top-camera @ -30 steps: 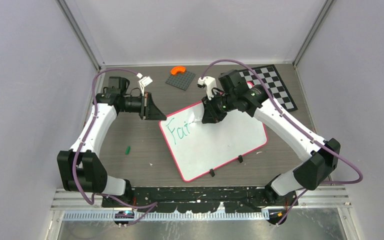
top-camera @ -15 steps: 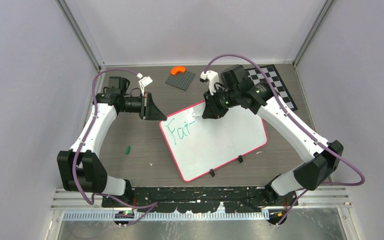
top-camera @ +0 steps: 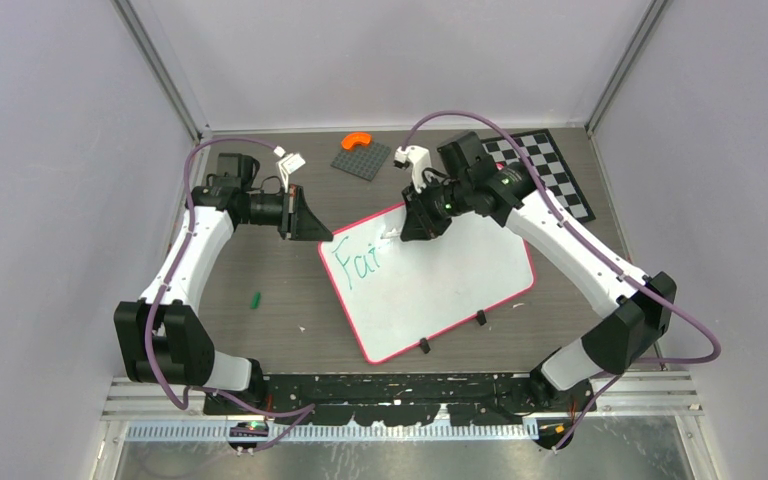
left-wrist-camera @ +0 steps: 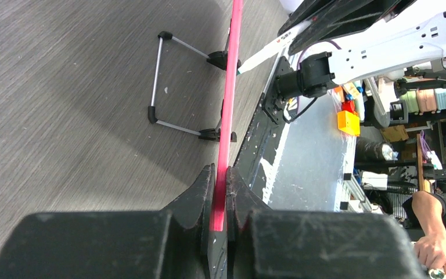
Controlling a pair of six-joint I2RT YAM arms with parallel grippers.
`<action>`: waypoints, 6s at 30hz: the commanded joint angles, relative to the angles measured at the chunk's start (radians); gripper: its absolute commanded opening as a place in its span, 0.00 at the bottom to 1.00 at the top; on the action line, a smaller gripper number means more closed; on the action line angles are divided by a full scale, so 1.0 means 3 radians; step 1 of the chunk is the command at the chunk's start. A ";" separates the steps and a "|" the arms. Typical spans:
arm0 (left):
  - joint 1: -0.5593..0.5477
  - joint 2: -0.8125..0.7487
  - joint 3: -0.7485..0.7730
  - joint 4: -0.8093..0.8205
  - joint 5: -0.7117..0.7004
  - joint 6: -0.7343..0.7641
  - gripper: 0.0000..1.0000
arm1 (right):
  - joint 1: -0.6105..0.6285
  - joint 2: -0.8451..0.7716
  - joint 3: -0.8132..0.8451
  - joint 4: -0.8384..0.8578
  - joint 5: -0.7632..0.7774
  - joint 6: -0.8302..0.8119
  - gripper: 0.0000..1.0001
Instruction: Write a sentence on the whiteboard
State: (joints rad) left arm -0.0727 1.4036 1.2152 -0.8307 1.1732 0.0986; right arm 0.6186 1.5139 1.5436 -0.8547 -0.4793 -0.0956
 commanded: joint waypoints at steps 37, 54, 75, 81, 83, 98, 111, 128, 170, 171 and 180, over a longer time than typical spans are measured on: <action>-0.0100 0.0036 0.0112 -0.0232 -0.0117 0.0140 0.00 | -0.0050 0.0023 0.0259 -0.0096 0.0249 -0.0223 0.00; -0.0104 0.0051 0.0112 -0.0274 -0.0127 0.0188 0.00 | -0.0039 -0.0362 -0.0466 0.0080 0.0136 -0.0064 0.00; -0.0106 0.0081 0.0130 -0.0309 -0.0156 0.0218 0.00 | -0.0243 -0.0206 -0.0103 0.0043 0.0214 -0.0160 0.00; -0.0106 0.0121 0.0151 -0.0314 -0.0155 0.0239 0.00 | -0.0241 -0.0261 -0.0300 -0.0029 0.0087 -0.0165 0.00; -0.0105 0.0140 0.0169 -0.0331 -0.0157 0.0255 0.00 | -0.0234 -0.0290 -0.0367 -0.0054 0.0058 -0.0170 0.00; -0.0146 0.0416 0.0550 -0.0473 -0.0275 0.0412 0.00 | -0.0191 -0.0433 -0.0008 -0.0391 -0.0262 -0.0199 0.00; -0.0198 0.0548 0.0830 -0.0589 -0.0395 0.0420 0.28 | -0.0421 -0.0580 -0.0035 -0.0427 -0.0388 -0.0152 0.00; -0.0198 0.0115 0.0187 -0.0115 -0.0303 0.0148 0.60 | -0.0453 -0.0920 -0.0404 -0.0105 -0.0140 0.0185 0.00; -0.0254 0.0189 0.0205 -0.0079 -0.0224 0.0123 0.11 | -0.0453 -0.0531 -0.0456 0.0188 0.0322 -0.0060 0.00; -0.0254 0.0190 0.0204 -0.0079 -0.0223 0.0128 0.09 | -0.0452 -0.0533 -0.0473 0.0185 0.0324 -0.0060 0.00; -0.0256 0.0192 0.0204 -0.0084 -0.0234 0.0151 0.00 | -0.0453 -0.0696 -0.0800 0.0161 0.0291 -0.0038 0.00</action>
State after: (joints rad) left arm -0.1448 1.4677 1.2617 -0.8814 1.0840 0.1390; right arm 0.4843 1.3376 1.3457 -0.8356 -0.4065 -0.0998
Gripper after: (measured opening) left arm 0.135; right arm 0.176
